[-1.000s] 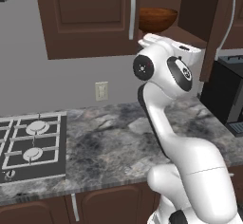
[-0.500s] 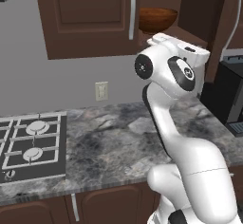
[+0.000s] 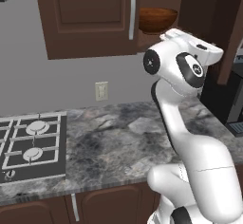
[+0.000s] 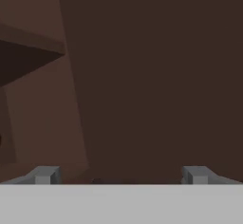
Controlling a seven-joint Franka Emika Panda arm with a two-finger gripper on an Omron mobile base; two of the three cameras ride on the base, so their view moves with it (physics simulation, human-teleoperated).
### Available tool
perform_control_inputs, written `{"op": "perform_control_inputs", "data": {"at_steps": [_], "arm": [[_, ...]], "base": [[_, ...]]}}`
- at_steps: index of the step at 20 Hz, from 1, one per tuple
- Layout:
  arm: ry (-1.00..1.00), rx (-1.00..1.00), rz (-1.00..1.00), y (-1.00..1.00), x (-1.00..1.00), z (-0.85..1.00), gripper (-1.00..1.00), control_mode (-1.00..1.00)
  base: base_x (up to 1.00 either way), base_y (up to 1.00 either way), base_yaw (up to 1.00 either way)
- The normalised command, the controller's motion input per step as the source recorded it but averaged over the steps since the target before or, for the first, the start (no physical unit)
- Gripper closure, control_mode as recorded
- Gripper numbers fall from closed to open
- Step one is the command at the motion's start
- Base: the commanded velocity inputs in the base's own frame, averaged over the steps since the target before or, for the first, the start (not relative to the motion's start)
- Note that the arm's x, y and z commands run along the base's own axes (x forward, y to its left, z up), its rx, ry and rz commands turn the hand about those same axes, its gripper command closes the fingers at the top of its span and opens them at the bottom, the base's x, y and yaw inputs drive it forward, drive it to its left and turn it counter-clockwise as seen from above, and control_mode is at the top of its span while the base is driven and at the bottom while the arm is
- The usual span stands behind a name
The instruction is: Move the bowls from the cabinet to the plates on the dining table.
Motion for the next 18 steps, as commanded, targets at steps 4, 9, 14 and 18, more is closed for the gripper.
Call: {"op": "perform_control_inputs", "data": {"at_steps": [4, 9, 14, 18], "arm": [[-0.01, 0.01, 0.00, -0.61, -0.16, 0.13, -1.00, -1.00], [0.00, 0.00, 0.04, -0.56, -0.26, 0.00, -1.00, -1.00], [0.00, 0.00, 0.12, -0.35, -0.29, 0.00, -1.00, -1.00], [0.00, 0.00, 0.22, -0.13, -0.17, -0.07, -1.00, -1.00]], "base": [[0.00, 0.00, 0.00], [0.00, 0.00, 0.00], [0.00, 0.00, 0.00], [0.00, 0.00, 0.00]]}}
